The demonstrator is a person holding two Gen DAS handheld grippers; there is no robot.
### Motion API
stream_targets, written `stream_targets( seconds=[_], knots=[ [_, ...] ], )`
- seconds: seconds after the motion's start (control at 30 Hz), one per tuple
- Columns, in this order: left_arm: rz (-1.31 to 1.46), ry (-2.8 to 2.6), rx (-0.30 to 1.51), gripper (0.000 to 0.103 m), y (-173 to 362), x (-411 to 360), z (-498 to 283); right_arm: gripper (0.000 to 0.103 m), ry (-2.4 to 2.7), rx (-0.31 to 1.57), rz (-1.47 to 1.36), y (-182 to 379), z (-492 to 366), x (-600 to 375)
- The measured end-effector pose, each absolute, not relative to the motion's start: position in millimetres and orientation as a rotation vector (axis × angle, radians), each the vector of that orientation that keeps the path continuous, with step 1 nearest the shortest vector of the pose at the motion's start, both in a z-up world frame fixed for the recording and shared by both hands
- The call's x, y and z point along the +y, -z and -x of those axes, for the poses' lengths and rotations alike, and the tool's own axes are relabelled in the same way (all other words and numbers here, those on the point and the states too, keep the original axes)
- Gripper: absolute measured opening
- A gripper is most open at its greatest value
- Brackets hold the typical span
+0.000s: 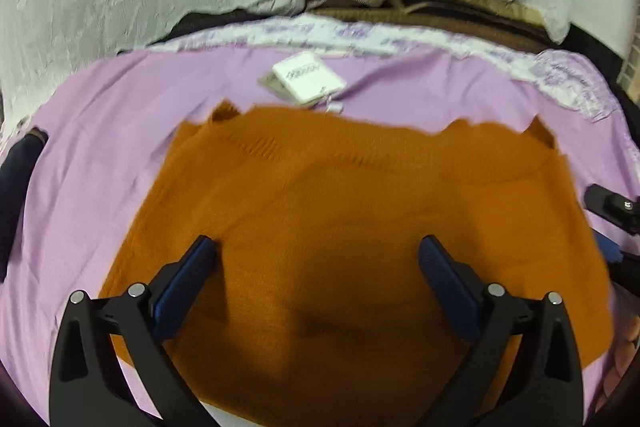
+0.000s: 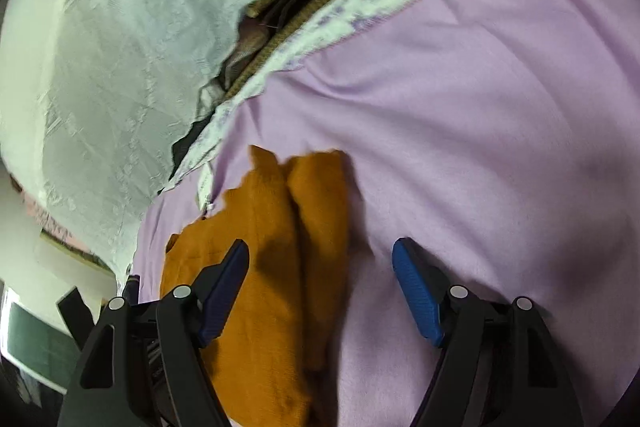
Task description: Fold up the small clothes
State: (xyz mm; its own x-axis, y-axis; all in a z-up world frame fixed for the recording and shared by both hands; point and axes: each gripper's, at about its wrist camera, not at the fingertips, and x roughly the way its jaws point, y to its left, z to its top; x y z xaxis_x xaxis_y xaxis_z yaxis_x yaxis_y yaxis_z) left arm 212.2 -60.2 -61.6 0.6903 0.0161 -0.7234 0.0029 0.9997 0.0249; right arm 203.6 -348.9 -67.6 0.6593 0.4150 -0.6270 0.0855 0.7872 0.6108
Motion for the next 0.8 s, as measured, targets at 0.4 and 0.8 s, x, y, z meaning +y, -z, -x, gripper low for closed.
stream_targets(
  seconds=[0.4, 0.8],
  knots=[
    [0.088, -0.020, 0.782, 0.099, 55, -36, -203, 0.058, -0.290, 0.839, -0.574, 74, -202, -326],
    [0.070, -0.038, 0.822, 0.099, 65, -35, -205, 0.040, -0.292, 0.860, -0.570, 80, -203, -323]
  ],
)
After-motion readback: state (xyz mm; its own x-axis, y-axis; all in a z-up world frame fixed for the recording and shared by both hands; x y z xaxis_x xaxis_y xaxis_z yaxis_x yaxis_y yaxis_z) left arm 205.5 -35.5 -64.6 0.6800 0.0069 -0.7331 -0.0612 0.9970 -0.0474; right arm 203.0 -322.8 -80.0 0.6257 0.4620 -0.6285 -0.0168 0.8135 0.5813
